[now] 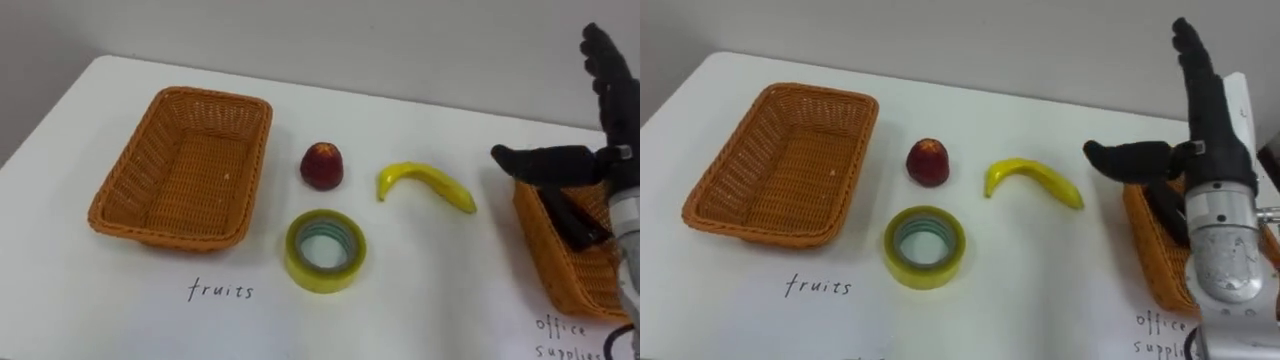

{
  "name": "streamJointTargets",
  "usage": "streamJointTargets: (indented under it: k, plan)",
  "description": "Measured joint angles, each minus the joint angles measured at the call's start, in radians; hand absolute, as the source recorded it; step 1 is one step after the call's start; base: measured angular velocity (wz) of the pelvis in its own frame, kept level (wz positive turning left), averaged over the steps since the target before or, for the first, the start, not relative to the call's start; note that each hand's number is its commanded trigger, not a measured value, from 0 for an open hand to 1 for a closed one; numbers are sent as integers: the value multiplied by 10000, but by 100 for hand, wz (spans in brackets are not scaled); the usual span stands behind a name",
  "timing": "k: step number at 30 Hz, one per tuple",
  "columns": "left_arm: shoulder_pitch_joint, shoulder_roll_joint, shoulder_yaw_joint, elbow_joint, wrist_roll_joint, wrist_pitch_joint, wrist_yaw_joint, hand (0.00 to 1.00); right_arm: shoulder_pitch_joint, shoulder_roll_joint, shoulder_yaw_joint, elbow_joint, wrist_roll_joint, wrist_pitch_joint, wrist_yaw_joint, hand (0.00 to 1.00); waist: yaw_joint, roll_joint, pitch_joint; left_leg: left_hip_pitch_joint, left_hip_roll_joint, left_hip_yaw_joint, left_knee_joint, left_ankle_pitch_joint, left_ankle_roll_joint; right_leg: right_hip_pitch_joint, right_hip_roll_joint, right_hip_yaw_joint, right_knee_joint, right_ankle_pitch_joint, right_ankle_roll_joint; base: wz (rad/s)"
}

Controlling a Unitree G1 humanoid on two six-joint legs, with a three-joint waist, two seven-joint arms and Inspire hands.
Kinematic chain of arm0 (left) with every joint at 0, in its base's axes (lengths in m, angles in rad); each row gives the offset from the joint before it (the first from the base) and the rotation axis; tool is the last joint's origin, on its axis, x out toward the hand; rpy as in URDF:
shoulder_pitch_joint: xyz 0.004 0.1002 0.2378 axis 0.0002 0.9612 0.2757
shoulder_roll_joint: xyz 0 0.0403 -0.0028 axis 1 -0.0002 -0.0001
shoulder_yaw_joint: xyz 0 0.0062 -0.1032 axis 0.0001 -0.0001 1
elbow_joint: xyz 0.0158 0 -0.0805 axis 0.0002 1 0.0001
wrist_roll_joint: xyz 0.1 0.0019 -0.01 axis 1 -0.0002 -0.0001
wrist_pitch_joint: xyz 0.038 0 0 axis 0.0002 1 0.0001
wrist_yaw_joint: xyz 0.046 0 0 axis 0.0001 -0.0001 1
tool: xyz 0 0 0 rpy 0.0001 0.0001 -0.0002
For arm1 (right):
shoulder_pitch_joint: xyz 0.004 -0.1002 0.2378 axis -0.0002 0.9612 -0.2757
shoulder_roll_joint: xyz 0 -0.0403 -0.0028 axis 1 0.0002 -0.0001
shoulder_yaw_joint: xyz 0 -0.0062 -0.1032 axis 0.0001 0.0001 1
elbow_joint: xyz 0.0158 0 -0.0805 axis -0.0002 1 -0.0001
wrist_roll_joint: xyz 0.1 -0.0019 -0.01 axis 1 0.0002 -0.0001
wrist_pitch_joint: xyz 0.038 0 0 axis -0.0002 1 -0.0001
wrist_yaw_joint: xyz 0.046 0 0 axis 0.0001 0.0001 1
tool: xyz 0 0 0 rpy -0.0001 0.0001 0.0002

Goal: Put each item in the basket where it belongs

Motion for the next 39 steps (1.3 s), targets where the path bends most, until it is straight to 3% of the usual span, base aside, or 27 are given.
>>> streamJointTargets:
  k: [7,14,31,39]
  plan:
    - [38,4,-400,29,-6,-22,-282,0,-33,2,639,9,458,-22,384,0,33,114,-10,-60,0,-52,14,14,2,3,-7,-97,4,1,0,4]
    - [-29,28,-704,-80,-2,-153,-402,0,-44,30,1303,23,684,-66,666,0,275,3,-2,-79,-1,-74,9,15,1,-15,-7,-143,0,4,2,0]
    - [-143,156,-1157,-235,100,89,-514,0,-49,213,2710,989,656,-39,1812,0,576,-29,20,-321,-3,-269,146,14,0,-57,6,-256,-135,34,-2,2]
    - [-343,194,-1147,-477,161,89,-415,0,-51,308,3212,1010,301,25,2112,0,834,-126,-34,-426,-5,-247,174,16,1,-165,16,-183,-123,49,-12,-2]
